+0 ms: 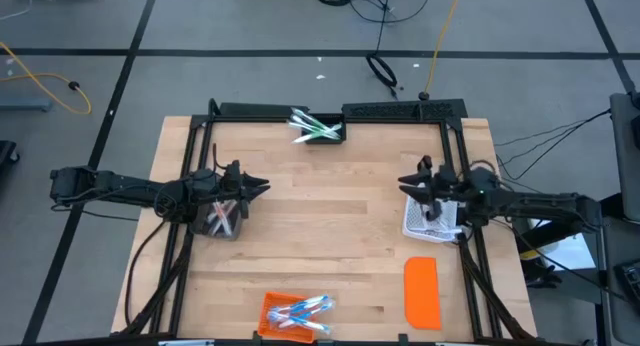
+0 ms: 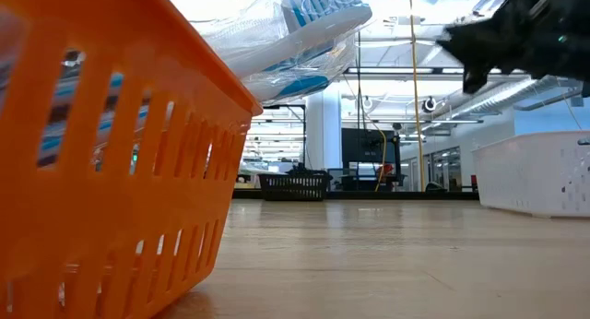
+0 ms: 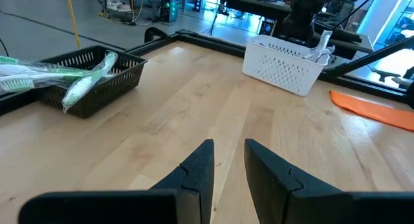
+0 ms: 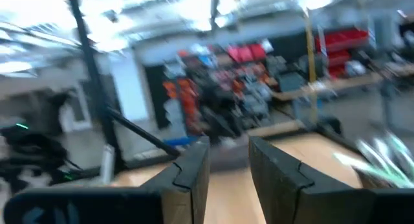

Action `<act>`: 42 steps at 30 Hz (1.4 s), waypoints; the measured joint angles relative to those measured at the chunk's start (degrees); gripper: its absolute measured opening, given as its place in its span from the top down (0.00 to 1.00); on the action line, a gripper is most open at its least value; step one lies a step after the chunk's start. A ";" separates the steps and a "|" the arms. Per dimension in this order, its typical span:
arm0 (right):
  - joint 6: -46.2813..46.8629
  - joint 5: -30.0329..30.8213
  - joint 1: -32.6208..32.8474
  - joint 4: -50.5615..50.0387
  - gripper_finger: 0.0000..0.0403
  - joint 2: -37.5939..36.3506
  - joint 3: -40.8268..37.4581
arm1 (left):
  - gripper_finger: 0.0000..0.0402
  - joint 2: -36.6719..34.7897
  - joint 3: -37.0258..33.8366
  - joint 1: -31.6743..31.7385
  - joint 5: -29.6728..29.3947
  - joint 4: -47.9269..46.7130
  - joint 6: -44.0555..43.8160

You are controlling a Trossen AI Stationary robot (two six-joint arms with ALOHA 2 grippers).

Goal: Pick & Place Toothbrushes
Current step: Return to Home Position

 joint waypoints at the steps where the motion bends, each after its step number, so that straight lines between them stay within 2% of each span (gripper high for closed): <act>1: 0.00 -0.02 1.00 -0.09 0.75 -1.84 0.00 | 0.79 -0.01 0.00 0.00 0.00 0.00 0.00; 8: 0.00 -0.04 5.70 0.01 0.75 -13.33 -0.02 | 0.79 -0.02 0.00 0.00 0.00 0.00 0.00; 16: 0.00 -0.02 7.57 -0.23 0.75 -21.21 -0.04 | 0.79 -0.01 0.00 0.00 0.01 0.00 -0.02; 21: 0.00 -0.05 7.90 3.28 0.75 -21.31 -0.04 | 0.79 -0.01 0.00 0.00 0.00 -0.02 -0.02; 42: 0.00 -0.04 7.88 1.65 0.75 -20.71 -0.04 | 0.79 0.00 0.00 0.00 -0.04 -0.04 -0.02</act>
